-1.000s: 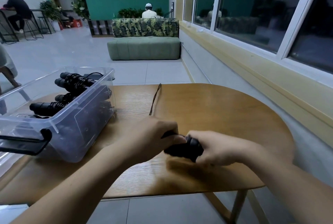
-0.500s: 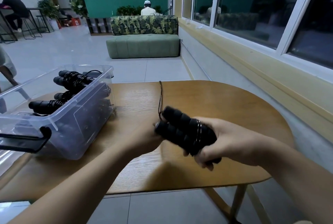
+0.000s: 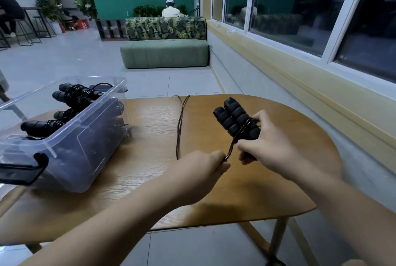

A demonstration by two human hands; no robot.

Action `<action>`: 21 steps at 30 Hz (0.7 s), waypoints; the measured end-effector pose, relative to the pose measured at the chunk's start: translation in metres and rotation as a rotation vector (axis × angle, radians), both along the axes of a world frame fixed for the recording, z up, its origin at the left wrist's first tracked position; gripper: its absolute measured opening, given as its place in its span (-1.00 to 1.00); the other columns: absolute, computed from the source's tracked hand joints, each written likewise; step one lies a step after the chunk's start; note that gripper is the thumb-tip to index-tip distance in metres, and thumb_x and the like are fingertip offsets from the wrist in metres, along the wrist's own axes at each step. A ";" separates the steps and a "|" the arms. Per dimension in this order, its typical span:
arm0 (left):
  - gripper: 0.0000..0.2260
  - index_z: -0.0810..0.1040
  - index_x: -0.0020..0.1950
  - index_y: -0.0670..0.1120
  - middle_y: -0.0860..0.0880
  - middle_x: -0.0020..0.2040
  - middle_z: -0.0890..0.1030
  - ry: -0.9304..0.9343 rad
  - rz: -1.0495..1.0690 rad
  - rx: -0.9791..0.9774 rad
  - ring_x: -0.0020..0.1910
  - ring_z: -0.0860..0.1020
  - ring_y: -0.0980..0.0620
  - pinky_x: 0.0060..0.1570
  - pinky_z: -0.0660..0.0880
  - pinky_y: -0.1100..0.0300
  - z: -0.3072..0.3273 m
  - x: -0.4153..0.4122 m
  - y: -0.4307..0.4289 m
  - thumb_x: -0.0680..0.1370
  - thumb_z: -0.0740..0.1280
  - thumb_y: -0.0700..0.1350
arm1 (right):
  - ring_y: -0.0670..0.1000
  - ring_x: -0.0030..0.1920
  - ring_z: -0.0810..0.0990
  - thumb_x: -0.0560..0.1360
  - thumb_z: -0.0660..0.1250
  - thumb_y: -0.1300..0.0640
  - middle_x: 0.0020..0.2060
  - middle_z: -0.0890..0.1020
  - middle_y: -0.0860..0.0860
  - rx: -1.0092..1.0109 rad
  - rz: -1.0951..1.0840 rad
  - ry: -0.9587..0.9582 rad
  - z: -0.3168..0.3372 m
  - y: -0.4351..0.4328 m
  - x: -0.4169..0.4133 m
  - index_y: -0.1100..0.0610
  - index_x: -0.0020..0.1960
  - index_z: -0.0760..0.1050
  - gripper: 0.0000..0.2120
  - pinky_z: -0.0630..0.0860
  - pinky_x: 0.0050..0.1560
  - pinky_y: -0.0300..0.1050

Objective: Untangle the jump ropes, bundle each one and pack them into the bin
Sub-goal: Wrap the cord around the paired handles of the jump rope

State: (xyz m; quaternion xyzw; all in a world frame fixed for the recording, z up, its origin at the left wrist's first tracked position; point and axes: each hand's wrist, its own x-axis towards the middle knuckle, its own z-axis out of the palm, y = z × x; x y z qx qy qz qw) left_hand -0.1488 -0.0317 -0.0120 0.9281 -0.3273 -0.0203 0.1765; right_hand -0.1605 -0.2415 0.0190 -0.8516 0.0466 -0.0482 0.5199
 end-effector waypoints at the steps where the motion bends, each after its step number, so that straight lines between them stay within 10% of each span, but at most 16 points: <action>1: -0.71 0.48 0.13 0.03 -0.03 -0.11 0.62 -0.026 -0.013 0.018 -0.15 0.56 -0.09 -0.13 0.57 -0.12 0.001 -0.002 0.000 0.76 0.08 0.17 | 0.18 -0.31 0.77 0.48 0.49 0.32 -0.24 0.75 0.18 -0.034 -0.016 -0.009 -0.002 -0.001 0.003 0.07 0.20 0.30 -0.54 0.74 -0.13 0.26; 6: -0.77 0.55 0.04 0.03 0.09 -0.29 0.51 -0.157 -0.036 -0.095 -0.29 0.48 0.15 -0.34 0.36 0.31 0.014 -0.002 0.008 0.74 0.21 0.12 | 0.17 -0.27 0.76 0.46 0.50 0.28 -0.23 0.75 0.16 -0.209 0.076 0.094 -0.012 -0.014 0.010 0.04 0.16 0.32 -0.56 0.69 -0.26 0.18; 21: -0.61 0.65 -0.15 0.01 0.01 -0.34 0.46 0.169 -0.021 -0.591 -0.31 0.38 0.09 -0.24 0.26 0.08 0.016 0.033 0.050 0.49 0.43 0.35 | 0.20 -0.11 0.69 0.51 0.48 0.46 0.05 0.70 0.31 0.016 0.819 0.345 0.016 -0.004 -0.035 0.17 0.24 0.39 -0.57 0.53 -0.27 -0.01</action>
